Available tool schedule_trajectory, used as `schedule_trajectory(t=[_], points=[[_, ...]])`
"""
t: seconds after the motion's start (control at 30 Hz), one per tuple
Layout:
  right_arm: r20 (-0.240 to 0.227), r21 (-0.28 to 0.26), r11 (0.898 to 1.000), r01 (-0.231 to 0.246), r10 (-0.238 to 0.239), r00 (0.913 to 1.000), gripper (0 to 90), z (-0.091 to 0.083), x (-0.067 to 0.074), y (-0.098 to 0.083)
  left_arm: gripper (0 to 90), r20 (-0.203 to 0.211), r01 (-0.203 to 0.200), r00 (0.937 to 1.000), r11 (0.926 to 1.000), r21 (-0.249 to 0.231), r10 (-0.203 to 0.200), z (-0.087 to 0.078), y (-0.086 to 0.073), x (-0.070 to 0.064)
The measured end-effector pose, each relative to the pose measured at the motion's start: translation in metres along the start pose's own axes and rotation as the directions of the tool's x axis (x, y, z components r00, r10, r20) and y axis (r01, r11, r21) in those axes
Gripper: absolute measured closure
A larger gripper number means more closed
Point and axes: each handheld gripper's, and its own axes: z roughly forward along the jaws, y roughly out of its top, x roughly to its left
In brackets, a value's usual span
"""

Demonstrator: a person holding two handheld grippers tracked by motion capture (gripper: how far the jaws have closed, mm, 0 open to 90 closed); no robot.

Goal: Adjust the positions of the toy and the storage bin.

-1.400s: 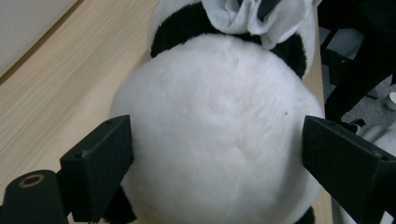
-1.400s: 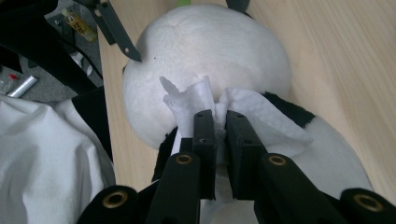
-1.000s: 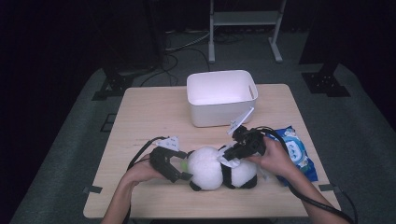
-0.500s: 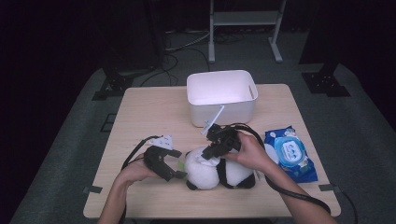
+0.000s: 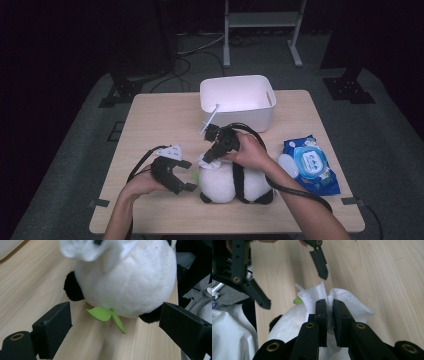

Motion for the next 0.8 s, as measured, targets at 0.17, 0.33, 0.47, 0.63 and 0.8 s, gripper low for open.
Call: schedule_trajectory(t=[0.17, 0.33, 0.47, 0.63, 0.8], points=[[-0.003, 0.005, 1.0, -0.025, 0.025, 0.9997, 81.7, 0.005, -0.01, 0.001, 9.5, -0.006, 0.0, 1.0, 1.0, -0.001, 0.0, -0.002, -0.001, 0.0], [0.01, -0.015, 0.998, -0.053, 0.053, 0.9985, 81.6, -0.004, -0.017, -0.01, 9.5, -0.008, 0.006, 0.9999, 1.0, -0.006, -0.006, -0.004, -0.002, 0.001], [0.031, -0.026, 0.997, -0.076, 0.077, 0.9965, 81.6, -0.019, -0.019, -0.027, 9.6, -0.014, 0.009, 0.9999, 0.9999, -0.008, -0.009, -0.006, -0.003, 0.002], [0.047, -0.042, 0.995, -0.091, 0.093, 0.9946, 81.6, -0.034, -0.012, -0.048, 9.6, -0.024, 0.013, 0.9996, 0.9997, -0.018, -0.013, -0.01, -0.004, 0.003], [0.048, -0.052, 0.997, -0.065, 0.067, 0.9966, 81.5, -0.04, 0.005, -0.06, 9.6, -0.035, 0.023, 0.9991, 0.9995, -0.019, -0.024, -0.014, -0.006, 0.005]])
